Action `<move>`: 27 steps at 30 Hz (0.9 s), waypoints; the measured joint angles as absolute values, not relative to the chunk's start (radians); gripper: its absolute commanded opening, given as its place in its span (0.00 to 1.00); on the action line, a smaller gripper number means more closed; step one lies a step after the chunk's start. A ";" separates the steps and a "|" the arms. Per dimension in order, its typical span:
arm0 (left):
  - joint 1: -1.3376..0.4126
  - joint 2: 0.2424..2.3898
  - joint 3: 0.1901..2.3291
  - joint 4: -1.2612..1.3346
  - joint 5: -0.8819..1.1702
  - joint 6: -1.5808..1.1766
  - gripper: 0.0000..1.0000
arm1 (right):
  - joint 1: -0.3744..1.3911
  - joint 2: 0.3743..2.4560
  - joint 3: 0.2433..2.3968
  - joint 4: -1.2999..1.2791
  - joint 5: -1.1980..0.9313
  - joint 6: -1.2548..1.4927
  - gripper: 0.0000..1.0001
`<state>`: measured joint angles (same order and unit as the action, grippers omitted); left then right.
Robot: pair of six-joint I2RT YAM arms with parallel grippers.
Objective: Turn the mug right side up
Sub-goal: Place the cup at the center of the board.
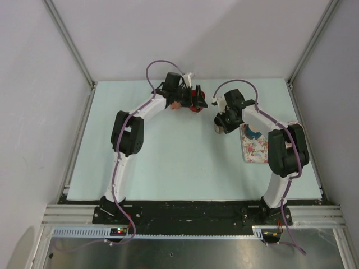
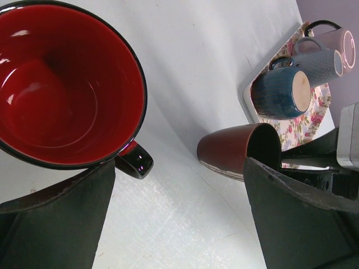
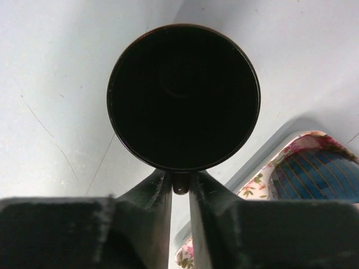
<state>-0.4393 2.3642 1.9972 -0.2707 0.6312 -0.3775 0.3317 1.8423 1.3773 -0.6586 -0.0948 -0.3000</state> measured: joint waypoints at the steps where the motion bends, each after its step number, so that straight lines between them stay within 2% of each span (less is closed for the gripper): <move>1: -0.439 2.364 1.997 -0.270 0.632 -0.377 0.98 | 0.332 1.844 1.377 -0.657 -0.094 -0.303 0.05; 4: -0.439 2.362 1.983 -0.265 0.632 -0.377 0.98 | 0.333 1.845 1.377 -0.652 -0.094 -0.303 0.01; 15: -0.438 2.234 1.819 -0.270 0.631 -0.372 0.98 | 0.349 1.847 1.390 -0.617 -0.002 -0.264 0.00; 27: -0.380 1.915 1.576 -0.250 0.631 -0.319 0.98 | 0.319 2.048 1.691 -0.607 0.048 -0.205 0.00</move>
